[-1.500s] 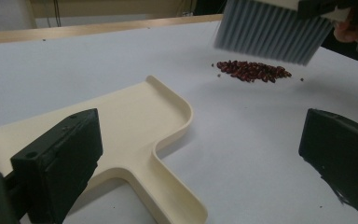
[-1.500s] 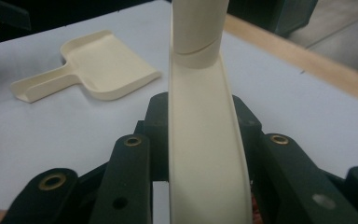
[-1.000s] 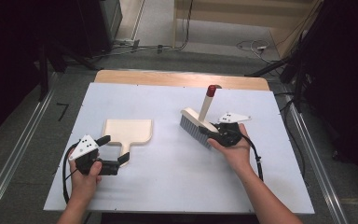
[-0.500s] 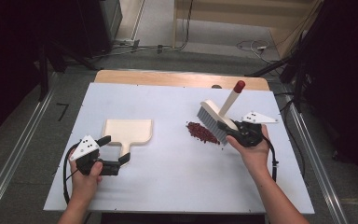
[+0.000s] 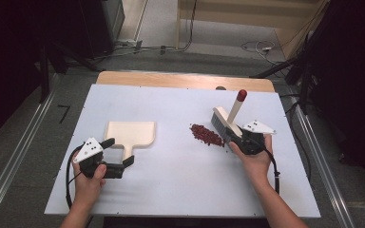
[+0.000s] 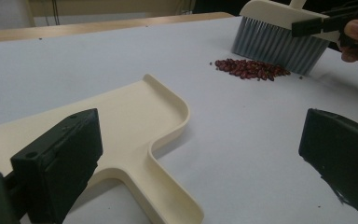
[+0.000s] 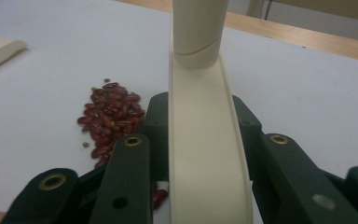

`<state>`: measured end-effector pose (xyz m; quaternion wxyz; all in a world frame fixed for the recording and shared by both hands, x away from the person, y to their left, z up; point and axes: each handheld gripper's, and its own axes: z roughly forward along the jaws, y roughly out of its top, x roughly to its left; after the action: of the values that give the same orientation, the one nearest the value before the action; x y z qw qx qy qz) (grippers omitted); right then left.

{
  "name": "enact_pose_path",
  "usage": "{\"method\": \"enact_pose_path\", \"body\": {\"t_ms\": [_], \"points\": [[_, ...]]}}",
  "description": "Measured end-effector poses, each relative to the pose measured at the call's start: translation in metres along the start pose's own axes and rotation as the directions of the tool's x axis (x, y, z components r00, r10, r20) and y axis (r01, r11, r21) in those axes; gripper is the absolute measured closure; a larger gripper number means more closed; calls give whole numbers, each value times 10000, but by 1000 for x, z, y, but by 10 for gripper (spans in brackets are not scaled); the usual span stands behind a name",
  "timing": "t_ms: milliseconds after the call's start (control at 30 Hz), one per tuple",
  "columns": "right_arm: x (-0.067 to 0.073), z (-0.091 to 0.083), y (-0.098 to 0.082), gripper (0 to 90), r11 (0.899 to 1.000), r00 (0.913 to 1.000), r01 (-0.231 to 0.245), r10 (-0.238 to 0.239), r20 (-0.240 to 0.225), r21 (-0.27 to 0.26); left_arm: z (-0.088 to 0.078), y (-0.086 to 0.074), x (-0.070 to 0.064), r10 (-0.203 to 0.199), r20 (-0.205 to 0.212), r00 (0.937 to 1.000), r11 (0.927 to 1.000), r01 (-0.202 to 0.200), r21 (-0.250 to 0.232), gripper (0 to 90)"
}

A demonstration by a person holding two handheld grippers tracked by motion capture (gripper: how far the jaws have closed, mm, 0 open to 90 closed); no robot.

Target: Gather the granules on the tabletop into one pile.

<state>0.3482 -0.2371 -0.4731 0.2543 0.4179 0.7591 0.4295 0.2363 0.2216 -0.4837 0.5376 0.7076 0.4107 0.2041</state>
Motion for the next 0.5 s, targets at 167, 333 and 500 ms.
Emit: {"method": "enact_pose_path", "body": {"t_ms": [167,333,500], "points": [[9,0,5,659,9998,9998,173,-173,47,-92,-1,0,0,-13,-2,10000,10000,13,-47,0],[0,-12,10,659,9994,9999,-18,24,152,-359,-2,0,1,-33,-42,10000,9999,33,-103,0],[-14,-30,8,659,9978,9995,-260,271,162,-607,-3,0,1,-20,-75,10000,10000,19,-97,0]]}}
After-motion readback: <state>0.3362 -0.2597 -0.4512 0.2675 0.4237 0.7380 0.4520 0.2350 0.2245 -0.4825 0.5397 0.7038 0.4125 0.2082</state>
